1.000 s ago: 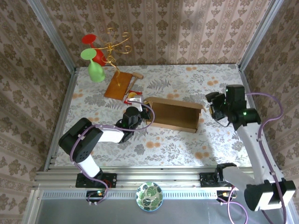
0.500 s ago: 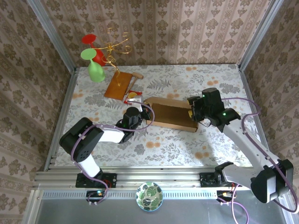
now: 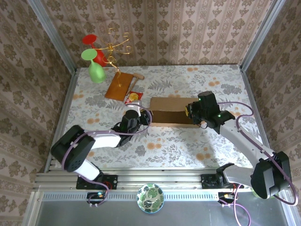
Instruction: Fold the paper box
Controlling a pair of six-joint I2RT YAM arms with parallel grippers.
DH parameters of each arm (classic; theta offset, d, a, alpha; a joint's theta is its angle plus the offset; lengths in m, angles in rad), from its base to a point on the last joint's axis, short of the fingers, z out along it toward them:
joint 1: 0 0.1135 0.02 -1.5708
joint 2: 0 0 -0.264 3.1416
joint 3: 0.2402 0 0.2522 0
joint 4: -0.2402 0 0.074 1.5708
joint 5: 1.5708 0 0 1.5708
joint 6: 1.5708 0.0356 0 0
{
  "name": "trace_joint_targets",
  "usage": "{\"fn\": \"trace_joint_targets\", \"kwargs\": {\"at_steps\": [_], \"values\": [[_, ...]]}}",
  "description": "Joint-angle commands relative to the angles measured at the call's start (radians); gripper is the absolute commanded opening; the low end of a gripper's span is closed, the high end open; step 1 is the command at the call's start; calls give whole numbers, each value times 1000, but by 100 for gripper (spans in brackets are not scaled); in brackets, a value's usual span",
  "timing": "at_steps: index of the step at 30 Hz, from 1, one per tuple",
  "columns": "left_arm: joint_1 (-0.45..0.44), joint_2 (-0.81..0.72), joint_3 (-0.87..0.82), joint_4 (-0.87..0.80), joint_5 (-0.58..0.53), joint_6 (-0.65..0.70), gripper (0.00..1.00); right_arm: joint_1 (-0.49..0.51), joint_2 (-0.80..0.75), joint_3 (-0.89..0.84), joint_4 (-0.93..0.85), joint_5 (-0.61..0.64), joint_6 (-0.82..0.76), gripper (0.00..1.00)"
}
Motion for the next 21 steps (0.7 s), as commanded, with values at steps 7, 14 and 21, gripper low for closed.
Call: {"fn": "trace_joint_targets", "kwargs": {"at_steps": [7,14,21], "values": [[3,-385,-7,-469,139,-176,39,-1,-5,-51,-20,26,-74,10],[71,-575,39,-723,135,-242,43,-10,26,-48,-2,11,-126,10],[226,-371,171,-775,373,-239,46,-46,58,-64,-3,-48,-216,10]]}}
